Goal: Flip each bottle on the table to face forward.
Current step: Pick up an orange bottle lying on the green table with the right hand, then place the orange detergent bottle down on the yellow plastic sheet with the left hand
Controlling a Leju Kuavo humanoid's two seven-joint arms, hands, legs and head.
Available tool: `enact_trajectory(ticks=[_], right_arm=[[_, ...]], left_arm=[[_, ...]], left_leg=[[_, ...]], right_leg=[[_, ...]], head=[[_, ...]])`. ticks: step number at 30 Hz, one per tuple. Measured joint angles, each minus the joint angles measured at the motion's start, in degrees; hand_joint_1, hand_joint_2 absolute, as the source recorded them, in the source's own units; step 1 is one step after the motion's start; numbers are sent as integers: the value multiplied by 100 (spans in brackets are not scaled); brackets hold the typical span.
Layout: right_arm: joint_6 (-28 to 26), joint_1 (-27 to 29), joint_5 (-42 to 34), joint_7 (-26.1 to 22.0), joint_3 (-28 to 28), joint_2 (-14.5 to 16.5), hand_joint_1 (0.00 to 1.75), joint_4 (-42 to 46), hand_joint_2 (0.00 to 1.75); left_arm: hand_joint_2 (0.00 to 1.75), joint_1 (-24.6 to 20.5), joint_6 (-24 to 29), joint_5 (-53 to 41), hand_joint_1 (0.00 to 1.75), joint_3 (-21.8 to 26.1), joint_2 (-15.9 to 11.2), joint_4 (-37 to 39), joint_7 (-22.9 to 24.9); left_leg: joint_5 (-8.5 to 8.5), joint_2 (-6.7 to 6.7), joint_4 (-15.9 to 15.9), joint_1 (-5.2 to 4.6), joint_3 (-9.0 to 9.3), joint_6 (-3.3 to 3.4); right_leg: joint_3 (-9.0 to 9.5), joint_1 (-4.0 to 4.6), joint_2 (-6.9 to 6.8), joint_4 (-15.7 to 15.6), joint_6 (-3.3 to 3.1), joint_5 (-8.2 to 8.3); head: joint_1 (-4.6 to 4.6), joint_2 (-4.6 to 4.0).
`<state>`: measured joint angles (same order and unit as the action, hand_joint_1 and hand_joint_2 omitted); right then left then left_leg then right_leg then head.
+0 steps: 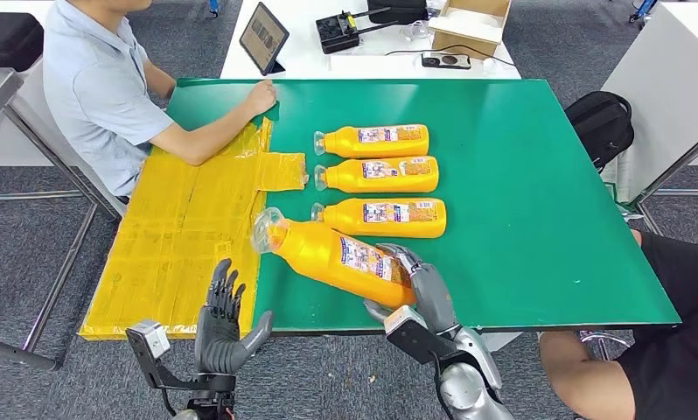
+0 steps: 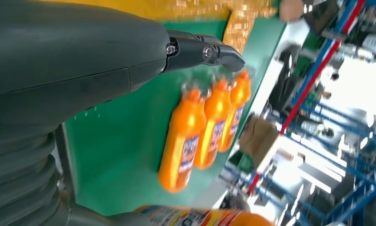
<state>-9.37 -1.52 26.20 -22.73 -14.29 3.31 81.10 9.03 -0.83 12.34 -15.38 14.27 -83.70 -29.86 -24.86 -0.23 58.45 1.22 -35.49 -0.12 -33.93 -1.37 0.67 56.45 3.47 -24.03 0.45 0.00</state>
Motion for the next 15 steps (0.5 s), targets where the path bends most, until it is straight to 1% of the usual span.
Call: enact_trajectory(ticks=[3, 6, 10, 13, 15], right_arm=[[-99, 27, -45, -172, -1, 61, 160, 103, 175], [-113, 59, -60, -209, -31, 116, 172, 224, 175], [98, 101, -76, -121, -148, 171, 175, 262, 175], [314, 113, 41, -126, -392, 259, 175, 118, 175], [355, 87, 121, -157, -599, 345, 175, -84, 175]], left_arm=[[175, 0, -430, 157, 0, -191, -61, 3, -46], [175, 0, -703, 311, 0, -382, -114, -14, -155], [175, -3, -743, 181, 0, -553, -180, -209, -451], [175, -39, -667, -28, 0, -677, -205, -362, -520], [175, -80, -695, -79, 0, -763, -214, -385, -523]], left_leg=[[0, 0, 0, 0, 0, 0], [0, 0, 0, 0, 0, 0], [0, 0, 0, 0, -2, 0], [0, -1, 0, 1, -2, 0], [0, 0, -1, 2, -2, -1]], right_leg=[[0, 0, 0, 0, 0, 0], [0, 0, 0, 0, 0, 0], [0, 0, 0, 0, 0, 0], [-1, 1, 0, 1, 0, 0], [-2, 2, 0, 1, -1, -1]], head=[[0, 0], [0, 0], [1, 0], [-1, 0], [0, 0]])
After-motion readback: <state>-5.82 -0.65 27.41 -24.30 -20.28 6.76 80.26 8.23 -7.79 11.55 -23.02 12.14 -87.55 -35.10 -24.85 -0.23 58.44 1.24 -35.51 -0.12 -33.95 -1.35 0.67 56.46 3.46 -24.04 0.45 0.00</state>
